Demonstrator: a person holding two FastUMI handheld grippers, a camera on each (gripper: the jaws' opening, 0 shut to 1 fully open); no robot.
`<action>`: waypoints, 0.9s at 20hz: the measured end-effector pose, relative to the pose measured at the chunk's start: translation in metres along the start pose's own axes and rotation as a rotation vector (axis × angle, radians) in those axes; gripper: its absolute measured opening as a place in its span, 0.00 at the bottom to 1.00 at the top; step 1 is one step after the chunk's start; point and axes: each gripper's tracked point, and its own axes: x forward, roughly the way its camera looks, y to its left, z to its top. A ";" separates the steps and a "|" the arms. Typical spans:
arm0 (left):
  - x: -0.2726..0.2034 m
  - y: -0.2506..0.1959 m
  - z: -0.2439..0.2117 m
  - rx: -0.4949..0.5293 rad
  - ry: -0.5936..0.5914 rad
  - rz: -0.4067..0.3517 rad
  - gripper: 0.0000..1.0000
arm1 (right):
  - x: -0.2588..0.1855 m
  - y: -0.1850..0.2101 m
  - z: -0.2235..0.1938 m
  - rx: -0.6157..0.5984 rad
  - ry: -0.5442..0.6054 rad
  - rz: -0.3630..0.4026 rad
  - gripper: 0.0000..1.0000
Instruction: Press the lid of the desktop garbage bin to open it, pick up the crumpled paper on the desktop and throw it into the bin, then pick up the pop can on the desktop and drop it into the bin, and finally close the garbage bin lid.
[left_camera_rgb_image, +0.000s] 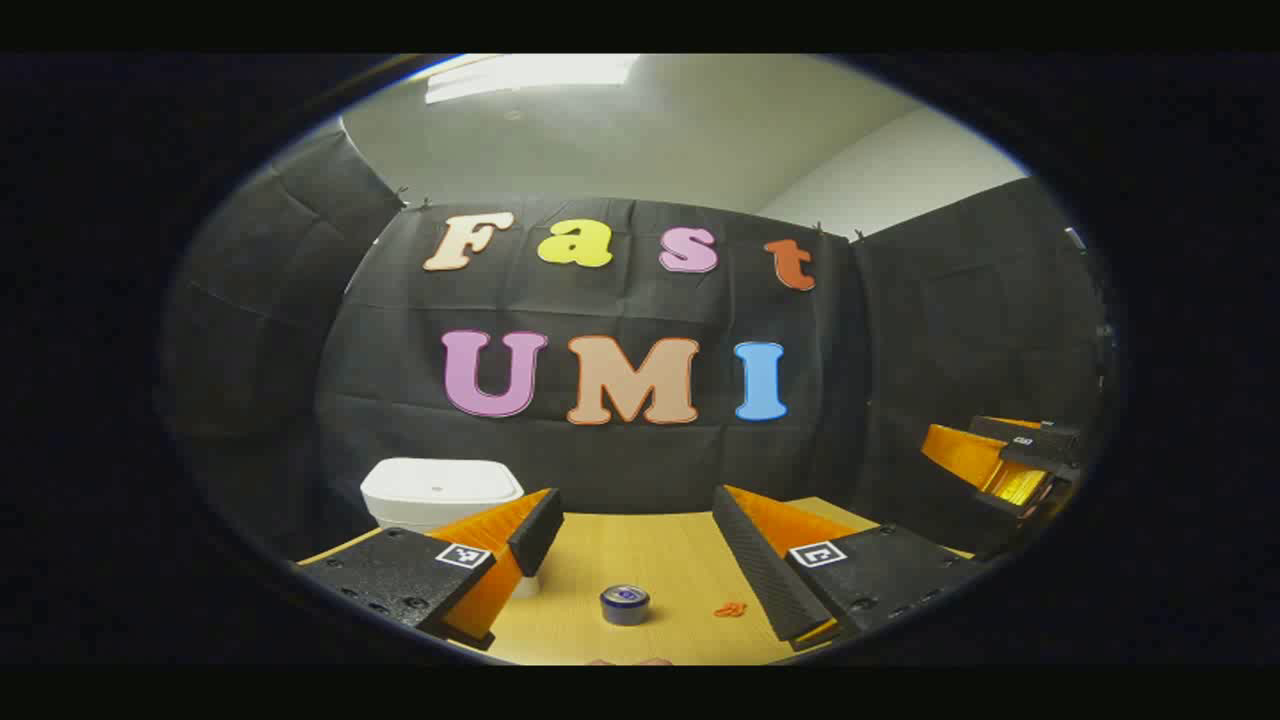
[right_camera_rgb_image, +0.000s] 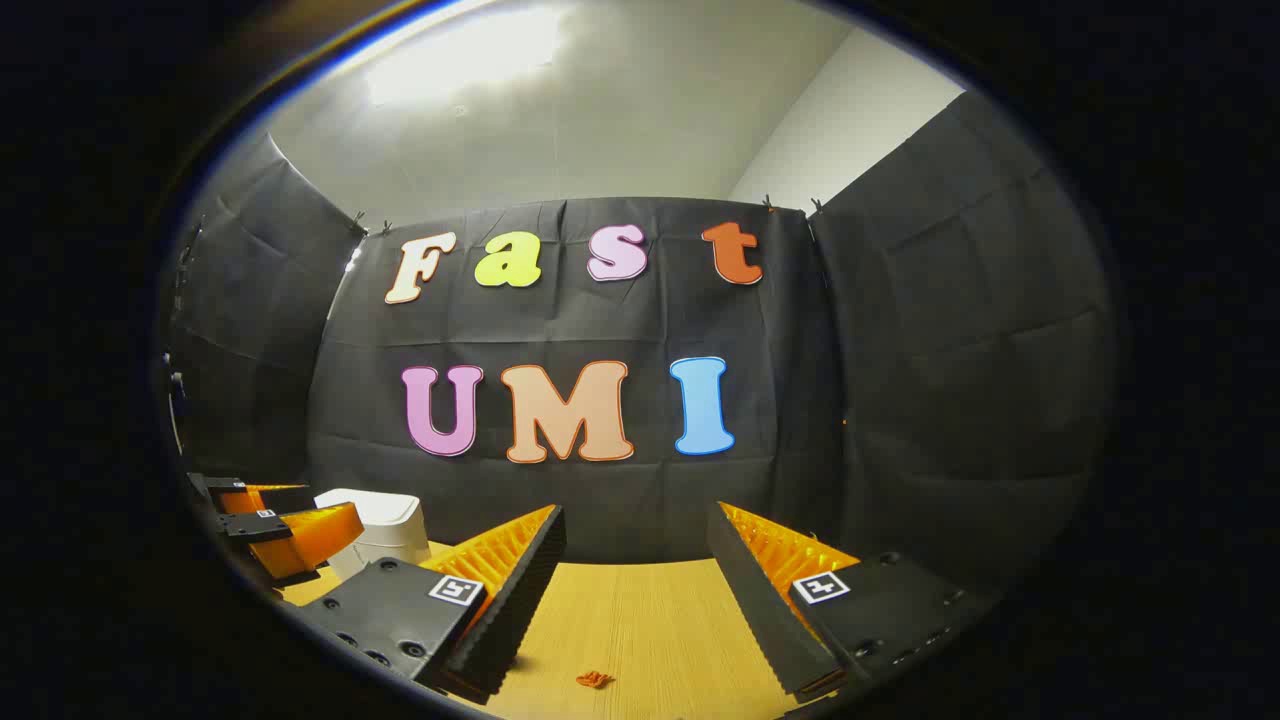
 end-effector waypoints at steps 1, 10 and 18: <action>0.000 0.000 0.000 -0.001 -0.001 0.002 0.92 | 0.000 0.000 0.002 0.000 -0.003 0.001 0.96; 0.000 0.005 0.004 0.000 -0.016 0.032 0.92 | 0.006 0.009 0.000 0.006 0.012 0.049 0.96; -0.004 0.017 0.000 0.014 0.000 0.082 0.92 | 0.009 0.020 -0.008 -0.004 0.027 0.106 0.96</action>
